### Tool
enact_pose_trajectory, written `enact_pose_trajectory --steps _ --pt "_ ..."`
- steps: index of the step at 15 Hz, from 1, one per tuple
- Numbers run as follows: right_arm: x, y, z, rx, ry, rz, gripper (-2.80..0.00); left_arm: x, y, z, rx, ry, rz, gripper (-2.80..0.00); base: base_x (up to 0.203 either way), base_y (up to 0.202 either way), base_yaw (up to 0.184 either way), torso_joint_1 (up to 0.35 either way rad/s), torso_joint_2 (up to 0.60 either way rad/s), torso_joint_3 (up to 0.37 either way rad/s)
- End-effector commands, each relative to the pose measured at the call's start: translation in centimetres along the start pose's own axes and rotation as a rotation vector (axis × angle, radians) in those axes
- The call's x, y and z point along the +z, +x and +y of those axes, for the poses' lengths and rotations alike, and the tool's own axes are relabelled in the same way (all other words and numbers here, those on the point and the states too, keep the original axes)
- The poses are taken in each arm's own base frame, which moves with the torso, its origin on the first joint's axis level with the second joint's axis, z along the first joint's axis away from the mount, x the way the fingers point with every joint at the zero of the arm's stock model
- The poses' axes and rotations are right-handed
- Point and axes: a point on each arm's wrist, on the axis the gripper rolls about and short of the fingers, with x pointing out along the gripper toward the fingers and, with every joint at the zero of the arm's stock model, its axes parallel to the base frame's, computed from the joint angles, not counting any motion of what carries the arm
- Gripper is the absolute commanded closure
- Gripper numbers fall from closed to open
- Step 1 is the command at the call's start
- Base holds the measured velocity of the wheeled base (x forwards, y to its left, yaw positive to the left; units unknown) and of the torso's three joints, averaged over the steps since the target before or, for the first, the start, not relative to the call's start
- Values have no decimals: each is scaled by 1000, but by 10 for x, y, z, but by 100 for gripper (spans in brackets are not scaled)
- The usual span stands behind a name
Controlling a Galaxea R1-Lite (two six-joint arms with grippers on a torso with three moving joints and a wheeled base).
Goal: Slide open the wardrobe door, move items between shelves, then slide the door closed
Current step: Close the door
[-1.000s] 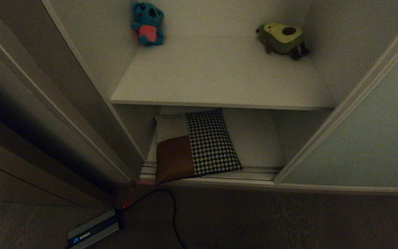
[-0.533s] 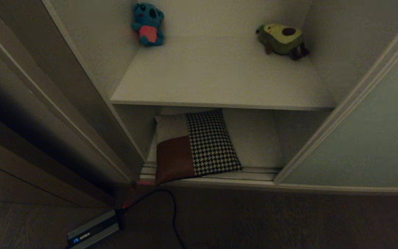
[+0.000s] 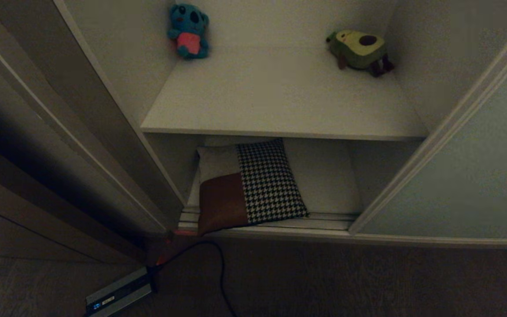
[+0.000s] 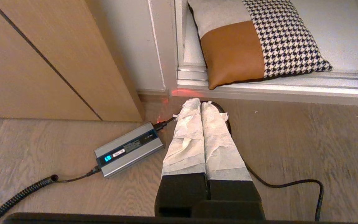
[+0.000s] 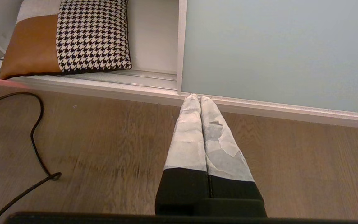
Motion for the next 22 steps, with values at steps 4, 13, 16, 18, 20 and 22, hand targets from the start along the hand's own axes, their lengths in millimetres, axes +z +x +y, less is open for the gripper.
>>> enact_pose_trajectory --steps 4,13,16,18,20,22 --pt "-1 0 0 1 -2 4 0 0 0 0 0 0 3 0 0 0 0 0 0 0" --pt "15 -5 0 -7 -10 12 0 0 0 0 0 0 3 0 0 0 0 0 0 0" --pt "82 -27 -1 -9 -6 0 0 0 0 0 0 0 3 0 0 0 0 0 0 0" --pt "121 -24 -2 -11 -3 96 0 0 0 0 0 0 3 0 0 0 0 0 0 0" --pt "142 -13 -3 -40 -6 184 0 0 0 0 0 0 3 0 0 0 0 0 0 0" --pt "146 -3 -6 -83 40 237 0 0 0 0 0 0 3 0 0 0 0 0 0 0"
